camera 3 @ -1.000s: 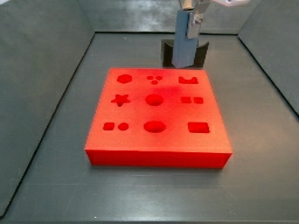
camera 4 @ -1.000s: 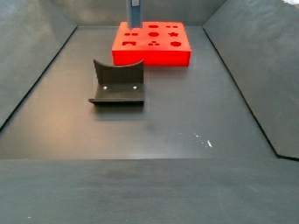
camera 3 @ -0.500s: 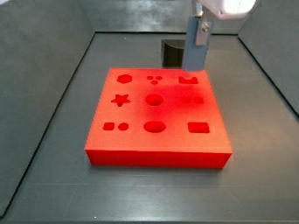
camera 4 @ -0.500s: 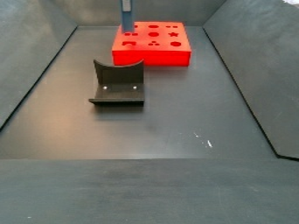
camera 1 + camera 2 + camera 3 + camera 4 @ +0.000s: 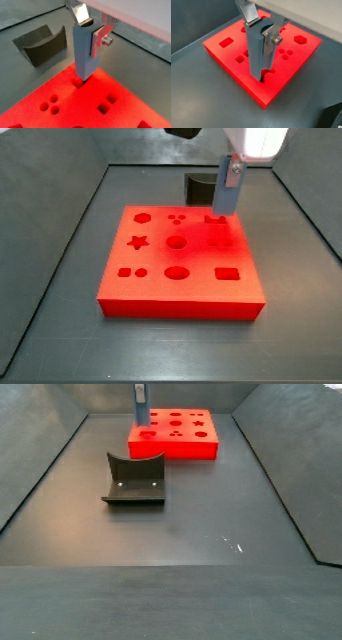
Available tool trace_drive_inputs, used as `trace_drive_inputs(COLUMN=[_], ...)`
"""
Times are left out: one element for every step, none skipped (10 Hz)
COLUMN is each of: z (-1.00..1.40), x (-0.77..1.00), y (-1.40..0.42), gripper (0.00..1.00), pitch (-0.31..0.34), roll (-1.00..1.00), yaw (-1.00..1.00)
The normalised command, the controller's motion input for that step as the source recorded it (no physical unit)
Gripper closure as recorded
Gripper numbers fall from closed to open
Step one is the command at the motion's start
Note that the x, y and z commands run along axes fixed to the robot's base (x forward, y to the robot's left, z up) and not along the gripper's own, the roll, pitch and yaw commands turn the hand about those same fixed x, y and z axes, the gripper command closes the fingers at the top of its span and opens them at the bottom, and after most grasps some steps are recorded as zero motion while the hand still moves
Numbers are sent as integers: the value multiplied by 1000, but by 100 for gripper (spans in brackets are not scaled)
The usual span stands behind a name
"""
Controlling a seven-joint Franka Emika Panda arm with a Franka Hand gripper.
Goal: Insert the arch object.
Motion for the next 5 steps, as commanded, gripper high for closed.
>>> trace_drive_inputs(z=[-237, -237, -214, -203, -149], x=[-26, 0, 43, 0, 0], y=[0, 6, 60, 86, 3], gripper=[100, 100, 100, 100, 100], pitch=[0, 0, 79, 59, 0], roll=[27, 73, 131, 111, 44], yaw=[-134, -163, -397, -394, -214])
